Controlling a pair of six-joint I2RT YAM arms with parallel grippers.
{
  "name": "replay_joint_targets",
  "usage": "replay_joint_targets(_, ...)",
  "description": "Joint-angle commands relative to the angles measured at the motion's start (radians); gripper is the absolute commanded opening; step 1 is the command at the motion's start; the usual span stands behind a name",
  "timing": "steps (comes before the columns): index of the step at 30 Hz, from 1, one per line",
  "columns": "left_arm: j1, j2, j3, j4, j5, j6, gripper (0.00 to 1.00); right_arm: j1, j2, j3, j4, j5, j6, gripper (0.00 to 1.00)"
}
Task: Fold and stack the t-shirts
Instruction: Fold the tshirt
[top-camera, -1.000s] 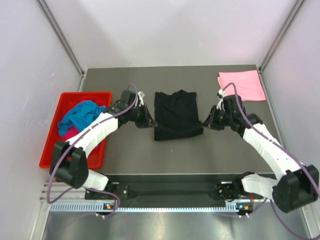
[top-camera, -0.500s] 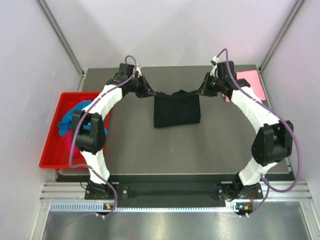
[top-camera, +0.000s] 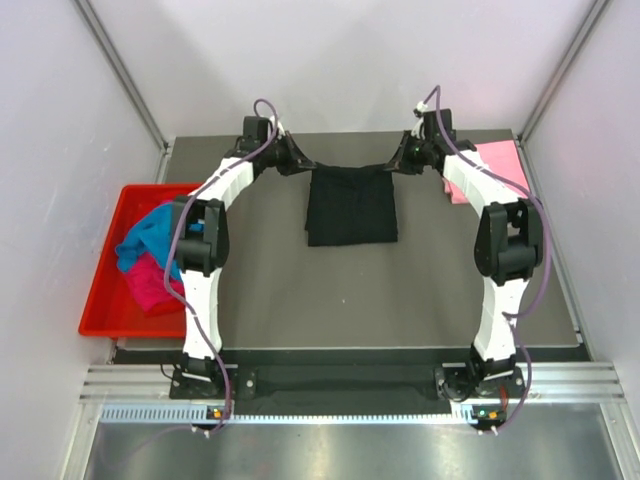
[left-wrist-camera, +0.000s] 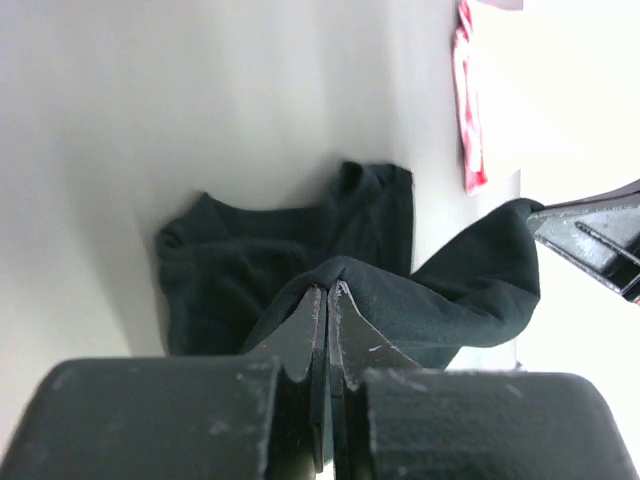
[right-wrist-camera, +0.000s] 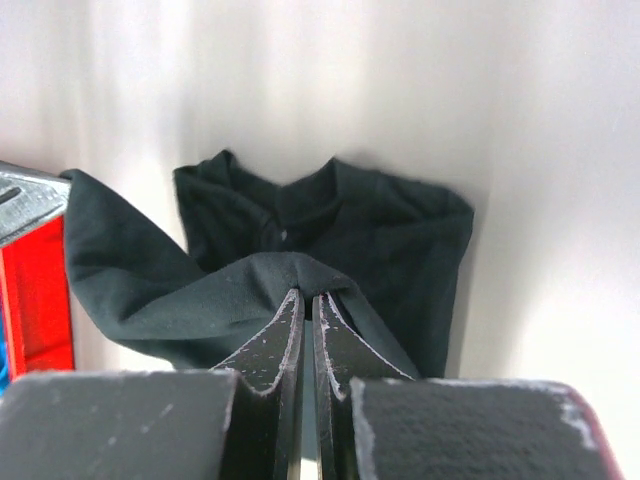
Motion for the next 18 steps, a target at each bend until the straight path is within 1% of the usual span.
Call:
replay_joint_targets(1, 0.017, 0.063, 0.127, 0.074, -0.014, -0.004, 0.0, -0.018, 0.065, 0.092, 0.057, -0.018, 0.005, 0.0)
replay_joint_targets(2, 0.025, 0.101, 0.154, 0.03, -0.019, -0.004, 0.0, -0.023, 0.078, 0.101, 0.058, -0.02, 0.008, 0.0)
replay_joint_targets(3, 0.029, 0.12, 0.184, 0.028, -0.017, -0.014, 0.0, -0.026, 0.09, 0.117, 0.066, -0.02, 0.011, 0.0)
replay_joint_targets(6, 0.042, 0.174, 0.223, 0.054, 0.015, -0.034, 0.0, -0.032, 0.137, 0.144, 0.09, -0.025, 0.008, 0.0)
replay_joint_targets(9, 0.048, 0.204, 0.26, 0.045, -0.002, -0.025, 0.0, -0.04, 0.189, 0.195, 0.078, -0.023, 0.008, 0.0)
replay_joint_targets(12, 0.054, 0.227, 0.269, 0.091, 0.006, -0.043, 0.0, -0.054, 0.225, 0.22, 0.078, -0.026, 0.014, 0.0)
replay_joint_targets(13, 0.059, 0.249, 0.278, 0.097, 0.007, -0.05, 0.01, -0.057, 0.23, 0.22, 0.089, -0.028, 0.02, 0.0)
replay_joint_targets(15, 0.062, 0.278, 0.324, 0.108, 0.038, -0.071, 0.11, -0.06, 0.242, 0.221, 0.099, -0.035, 0.021, 0.0)
replay_joint_targets(16, 0.065, 0.309, 0.341, 0.112, 0.05, -0.077, 0.14, -0.061, 0.246, 0.223, 0.107, -0.035, 0.024, 0.03)
replay_joint_targets(17, 0.066, 0.319, 0.356, 0.119, 0.061, -0.08, 0.15, -0.063, 0.251, 0.229, 0.115, -0.043, 0.028, 0.07)
replay_joint_targets(18, 0.066, 0.327, 0.373, 0.123, 0.076, -0.086, 0.14, -0.064, 0.26, 0.232, 0.122, -0.051, 0.029, 0.22)
